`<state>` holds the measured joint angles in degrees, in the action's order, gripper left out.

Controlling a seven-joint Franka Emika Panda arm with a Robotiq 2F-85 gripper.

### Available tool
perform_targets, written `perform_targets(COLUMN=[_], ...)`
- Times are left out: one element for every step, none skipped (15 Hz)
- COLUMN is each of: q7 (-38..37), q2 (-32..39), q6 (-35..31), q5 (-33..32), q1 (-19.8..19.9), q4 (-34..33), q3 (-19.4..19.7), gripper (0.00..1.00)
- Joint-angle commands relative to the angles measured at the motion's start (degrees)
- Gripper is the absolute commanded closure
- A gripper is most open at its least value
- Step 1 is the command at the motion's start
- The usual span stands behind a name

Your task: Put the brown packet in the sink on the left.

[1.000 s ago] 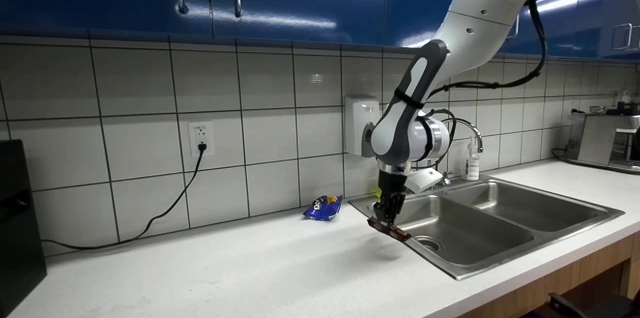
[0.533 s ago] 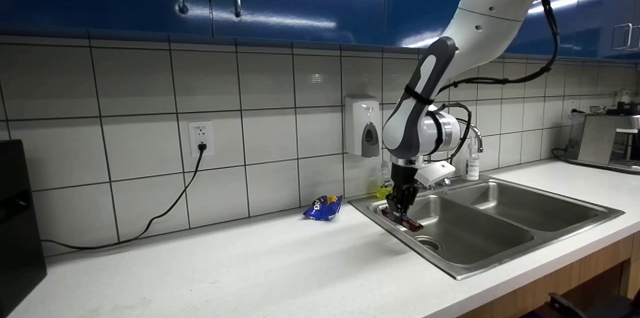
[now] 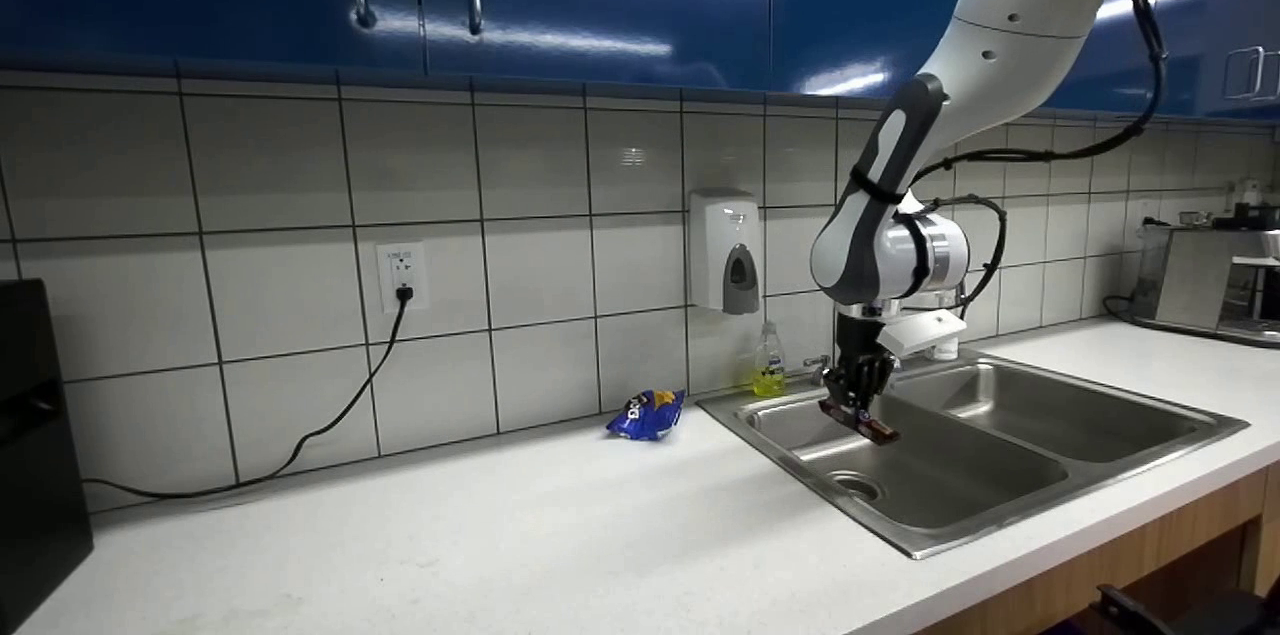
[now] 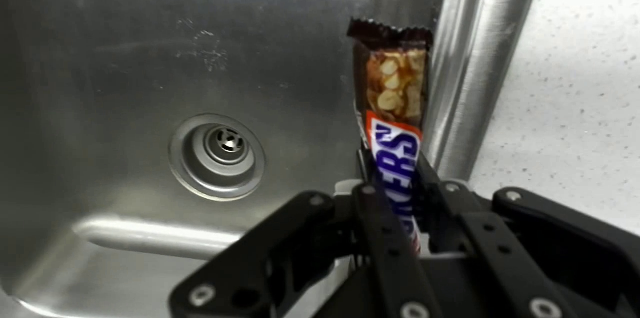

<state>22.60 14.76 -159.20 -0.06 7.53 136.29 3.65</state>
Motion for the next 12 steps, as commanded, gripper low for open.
perform_targets(q7=[-1.2, -1.3, -1.5, -1.4, -1.5, -1.7, -1.8, -2.2, -2.3, -2.5, -2.7, -3.1], q2=[-1.6, -1.2, -0.8, -0.7, 0.1, 0.6, 1.5, 2.4, 3.3, 4.3, 5.4, 6.8], q6=[1.7, 1.7, 1.7, 1.9, 1.5, 1.3, 0.9, 0.6, 0.5, 0.3, 0.0, -0.4], q5=[-1.3, -1.3, -1.4, -1.2, -1.1, -1.2, -1.1, -1.2, -1.1, -1.2, -1.2, -1.6], q1=[2.5, 3.1, 3.4, 3.9, 4.2, 4.5, 4.9, 5.1, 5.4, 5.6, 5.8, 5.8], q4=[-0.4, -1.0, -1.4, -1.7, -2.3, -2.7, -3.3, -3.9, -4.5, -5.1, -5.7, -6.3], q3=[1.6, 2.3, 2.8, 3.1, 3.5, 3.9, 4.2, 4.6, 4.8, 4.9, 5.0, 5.3], gripper=[0.95, 0.95, 0.95, 0.95, 0.95, 0.95, 0.95, 0.95, 0.95, 0.95, 0.95, 0.95])
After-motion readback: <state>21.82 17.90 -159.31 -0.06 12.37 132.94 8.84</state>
